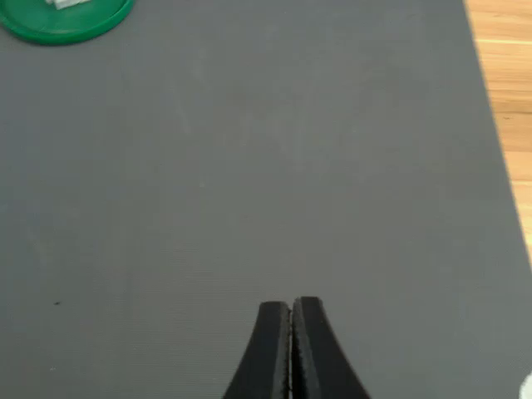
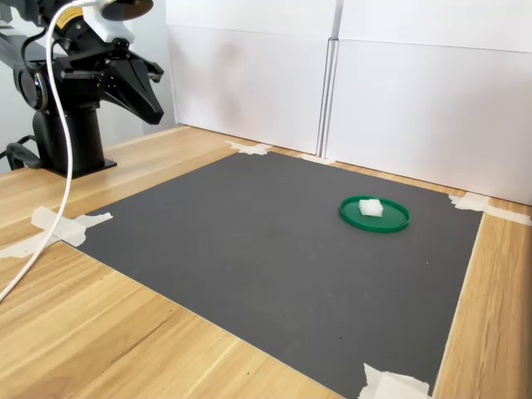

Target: Grasp a white terminal and put it in the green lid.

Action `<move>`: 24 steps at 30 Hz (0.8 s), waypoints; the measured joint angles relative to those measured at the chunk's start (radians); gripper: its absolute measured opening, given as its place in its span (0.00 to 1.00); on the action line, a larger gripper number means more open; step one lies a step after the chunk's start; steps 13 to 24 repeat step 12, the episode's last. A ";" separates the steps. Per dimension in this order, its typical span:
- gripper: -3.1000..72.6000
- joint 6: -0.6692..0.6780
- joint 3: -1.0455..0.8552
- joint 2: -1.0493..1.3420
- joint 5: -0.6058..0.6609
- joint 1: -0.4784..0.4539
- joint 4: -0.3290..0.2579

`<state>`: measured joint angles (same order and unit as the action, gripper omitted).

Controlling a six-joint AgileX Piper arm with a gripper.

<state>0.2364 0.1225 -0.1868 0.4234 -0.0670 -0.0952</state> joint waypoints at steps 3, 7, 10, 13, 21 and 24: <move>0.01 0.000 -0.028 0.055 0.005 -0.012 0.000; 0.01 0.000 -0.071 0.113 -0.001 -0.015 0.000; 0.01 0.002 -0.098 0.149 -0.040 -0.016 0.000; 0.01 0.002 -0.101 0.167 -0.052 -0.016 -0.001; 0.01 0.002 -0.101 0.167 -0.052 -0.016 -0.001; 0.01 0.002 -0.101 0.167 -0.052 -0.016 -0.001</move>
